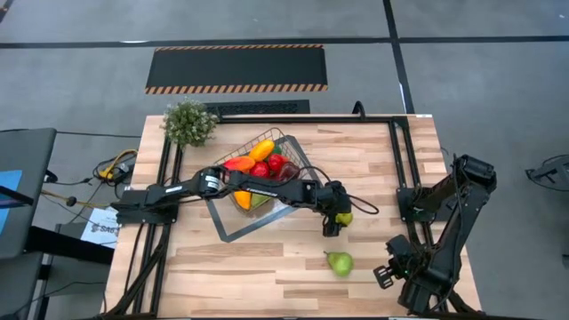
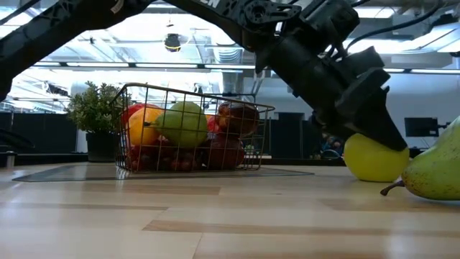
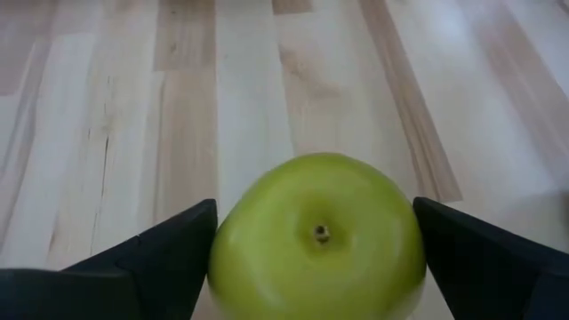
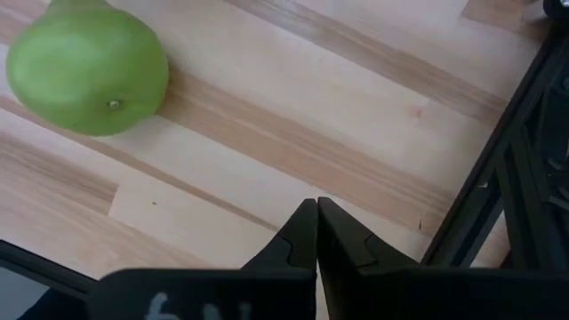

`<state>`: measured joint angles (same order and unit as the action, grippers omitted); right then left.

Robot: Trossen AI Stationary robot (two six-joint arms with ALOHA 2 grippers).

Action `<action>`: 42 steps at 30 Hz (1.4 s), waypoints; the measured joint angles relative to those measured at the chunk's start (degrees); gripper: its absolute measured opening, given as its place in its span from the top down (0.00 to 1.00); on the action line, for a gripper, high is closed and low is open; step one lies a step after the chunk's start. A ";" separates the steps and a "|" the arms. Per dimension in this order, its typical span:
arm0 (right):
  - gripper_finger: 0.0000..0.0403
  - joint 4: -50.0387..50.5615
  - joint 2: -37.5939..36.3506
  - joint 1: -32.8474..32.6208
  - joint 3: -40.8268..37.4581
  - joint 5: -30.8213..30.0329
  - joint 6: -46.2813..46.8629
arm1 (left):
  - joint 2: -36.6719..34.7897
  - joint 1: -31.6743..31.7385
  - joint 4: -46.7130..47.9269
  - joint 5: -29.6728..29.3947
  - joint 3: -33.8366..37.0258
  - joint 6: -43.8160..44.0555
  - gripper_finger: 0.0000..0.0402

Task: Build produce basket
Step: Put the green apple into the gold wire basket

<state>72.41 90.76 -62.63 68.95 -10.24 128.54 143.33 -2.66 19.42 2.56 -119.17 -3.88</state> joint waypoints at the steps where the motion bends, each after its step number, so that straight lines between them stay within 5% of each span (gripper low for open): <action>1: 0.94 0.04 0.00 0.00 0.00 0.01 0.01 | 0.00 0.00 0.12 -0.25 0.00 0.06 0.14; 12: 0.94 0.21 0.00 0.00 0.00 0.05 0.01 | 0.07 -0.09 6.01 -0.25 -2.89 4.48 0.28; 20: 0.95 0.17 0.00 0.00 0.00 -0.01 -0.01 | 0.27 0.22 21.12 -0.11 -15.80 5.11 0.27; 28: 0.95 0.77 0.00 0.00 0.00 -0.14 -0.02 | -8.50 3.00 33.95 -0.39 -14.31 8.21 0.26; 42: 0.94 1.56 0.00 0.13 0.00 -0.50 -0.01 | -19.91 10.93 54.33 -10.38 -14.43 9.07 0.25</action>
<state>73.97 90.76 -62.50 68.95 -10.74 128.53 123.41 8.27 73.75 -7.82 -133.60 5.19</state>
